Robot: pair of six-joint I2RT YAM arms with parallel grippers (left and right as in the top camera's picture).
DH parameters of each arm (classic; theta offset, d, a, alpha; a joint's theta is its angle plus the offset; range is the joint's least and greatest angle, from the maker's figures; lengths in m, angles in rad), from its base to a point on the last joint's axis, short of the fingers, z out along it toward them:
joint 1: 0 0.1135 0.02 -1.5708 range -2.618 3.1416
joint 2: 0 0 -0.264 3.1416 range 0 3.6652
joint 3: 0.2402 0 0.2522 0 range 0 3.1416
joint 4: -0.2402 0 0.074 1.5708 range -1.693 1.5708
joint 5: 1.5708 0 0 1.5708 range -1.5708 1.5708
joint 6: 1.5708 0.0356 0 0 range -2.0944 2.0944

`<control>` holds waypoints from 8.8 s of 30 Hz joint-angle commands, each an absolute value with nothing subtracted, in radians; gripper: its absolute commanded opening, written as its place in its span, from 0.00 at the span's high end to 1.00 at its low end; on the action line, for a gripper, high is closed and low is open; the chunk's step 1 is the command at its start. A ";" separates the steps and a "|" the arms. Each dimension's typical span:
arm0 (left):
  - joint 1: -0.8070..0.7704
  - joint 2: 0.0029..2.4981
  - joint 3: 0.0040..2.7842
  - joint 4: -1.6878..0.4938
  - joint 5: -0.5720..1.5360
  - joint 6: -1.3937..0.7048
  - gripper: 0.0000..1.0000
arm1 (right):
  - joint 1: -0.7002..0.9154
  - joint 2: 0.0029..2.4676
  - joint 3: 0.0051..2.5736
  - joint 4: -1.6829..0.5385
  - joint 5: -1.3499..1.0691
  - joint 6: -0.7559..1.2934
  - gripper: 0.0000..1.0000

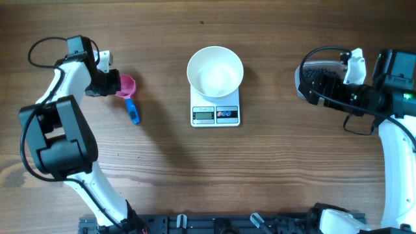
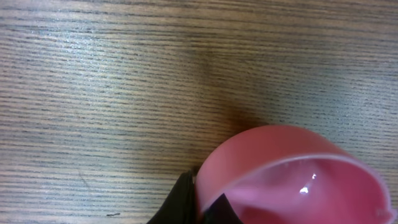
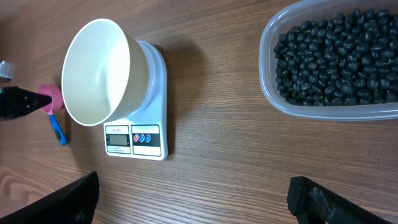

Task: Scoop item into bowl and weigh 150g on scale
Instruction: 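Reach the left gripper to the pink scoop and grasp it, then pass the pink scoop from the left gripper to the right gripper over the scale, then release the scoop with the left gripper and move the right gripper toward the bean tub, then retract the left arm beside the scale and lower the scoop into the bean tub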

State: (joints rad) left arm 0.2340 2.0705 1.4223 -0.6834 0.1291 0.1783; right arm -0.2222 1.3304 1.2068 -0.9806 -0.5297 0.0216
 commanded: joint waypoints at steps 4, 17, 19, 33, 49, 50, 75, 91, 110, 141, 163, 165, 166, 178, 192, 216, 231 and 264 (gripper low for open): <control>0.234 2.038 1.423 -0.688 0.144 0.113 0.96 | -0.220 1.338 1.222 -0.981 -0.516 0.009 0.00; 0.231 1.689 1.448 -0.822 0.357 -0.381 0.96 | -0.220 1.338 1.222 -0.920 -0.709 0.058 0.04; 0.224 1.680 1.448 -0.855 0.493 -0.538 0.96 | -0.220 1.338 1.222 -0.896 -0.792 0.055 0.04; -0.102 1.680 1.448 -0.857 0.474 -0.960 0.96 | 0.109 1.338 1.222 -0.627 -0.736 0.350 0.10; -0.323 1.680 1.447 -0.842 0.438 -1.247 0.96 | 0.308 1.401 1.222 -0.505 -0.584 0.527 0.22; -0.337 1.680 1.447 -0.842 0.427 -1.262 0.96 | 0.308 1.405 1.222 -0.505 -0.584 0.528 0.25; -0.395 1.680 1.447 -0.798 0.399 -1.418 0.96 | 0.337 1.456 1.222 -0.504 -0.540 0.556 0.69; -0.395 1.680 1.447 -0.797 0.399 -1.418 0.96 | 0.279 1.456 1.222 -0.537 -0.683 0.474 0.83; -0.395 1.676 1.447 -0.702 0.361 -1.053 0.19 | 0.139 1.455 1.222 -0.624 -0.675 0.339 0.96; -0.620 1.573 1.176 -0.715 0.222 -0.440 0.96 | -0.124 1.250 1.225 -0.847 -0.503 0.131 0.96; -0.709 1.907 1.106 -0.370 -0.156 -0.373 0.96 | -0.126 1.251 1.225 -0.884 -0.437 0.131 0.96; -0.709 1.913 1.105 -0.370 -0.159 -0.373 0.96 | -0.126 1.251 1.225 -0.884 -0.436 0.131 0.96; -0.709 1.913 1.105 -0.374 -0.159 -0.373 0.96 | -0.126 1.251 1.225 -0.884 -0.433 0.131 0.96; -0.709 1.912 1.079 -0.405 -0.147 -0.373 0.96 | -0.126 1.251 1.225 -0.884 -0.433 0.132 0.96; -0.709 1.483 1.108 -0.586 -0.088 -0.368 0.96 | -0.126 1.251 1.225 -0.884 -0.433 0.131 0.96; -0.360 1.340 1.108 -0.650 0.153 -0.291 0.96 | -0.126 1.251 1.225 -0.864 -0.434 0.134 0.96; -0.004 1.460 1.108 -0.435 0.140 -0.105 0.96 | -0.126 1.253 1.225 -0.668 -0.351 0.185 0.96; -0.250 1.423 1.102 -0.658 0.338 0.503 0.96 | -0.126 1.174 1.225 -0.944 -0.270 -0.078 0.96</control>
State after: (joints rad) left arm -0.2470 1.4410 1.1080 -0.6758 0.4713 0.4152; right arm -0.1234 1.1824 1.2068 -0.9455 -0.2436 -0.0578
